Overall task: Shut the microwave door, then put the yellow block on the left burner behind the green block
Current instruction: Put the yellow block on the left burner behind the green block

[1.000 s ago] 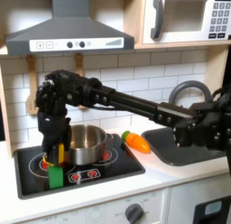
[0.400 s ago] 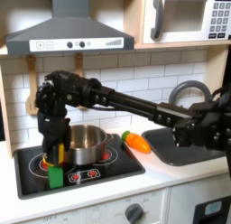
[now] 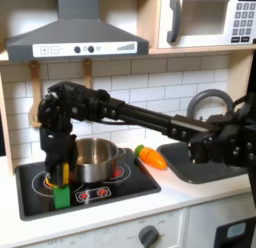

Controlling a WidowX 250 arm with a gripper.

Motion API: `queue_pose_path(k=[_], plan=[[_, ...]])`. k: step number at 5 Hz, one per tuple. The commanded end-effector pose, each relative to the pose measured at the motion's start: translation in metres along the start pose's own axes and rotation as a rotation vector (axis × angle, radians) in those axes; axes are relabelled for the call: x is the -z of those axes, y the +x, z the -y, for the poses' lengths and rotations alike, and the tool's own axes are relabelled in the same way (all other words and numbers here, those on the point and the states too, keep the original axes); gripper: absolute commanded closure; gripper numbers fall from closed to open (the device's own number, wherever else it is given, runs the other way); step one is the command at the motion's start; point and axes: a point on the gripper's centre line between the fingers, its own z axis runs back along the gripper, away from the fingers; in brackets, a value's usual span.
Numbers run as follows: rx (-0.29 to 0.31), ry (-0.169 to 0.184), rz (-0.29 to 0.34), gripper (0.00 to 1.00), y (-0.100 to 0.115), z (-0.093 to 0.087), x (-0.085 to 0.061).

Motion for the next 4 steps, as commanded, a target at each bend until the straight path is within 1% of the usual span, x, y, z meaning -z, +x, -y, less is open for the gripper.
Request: queue_pose_path(k=[1,3,4], plan=[[0.025,0.028,-0.003,1.0,-0.0007,0.0024,0.0021],[0.033,0.031,-0.015,1.0,-0.0028,0.0021,0.0041],[0.018,0.026,-0.022,1.0,-0.0009,0.0018,0.0032]])
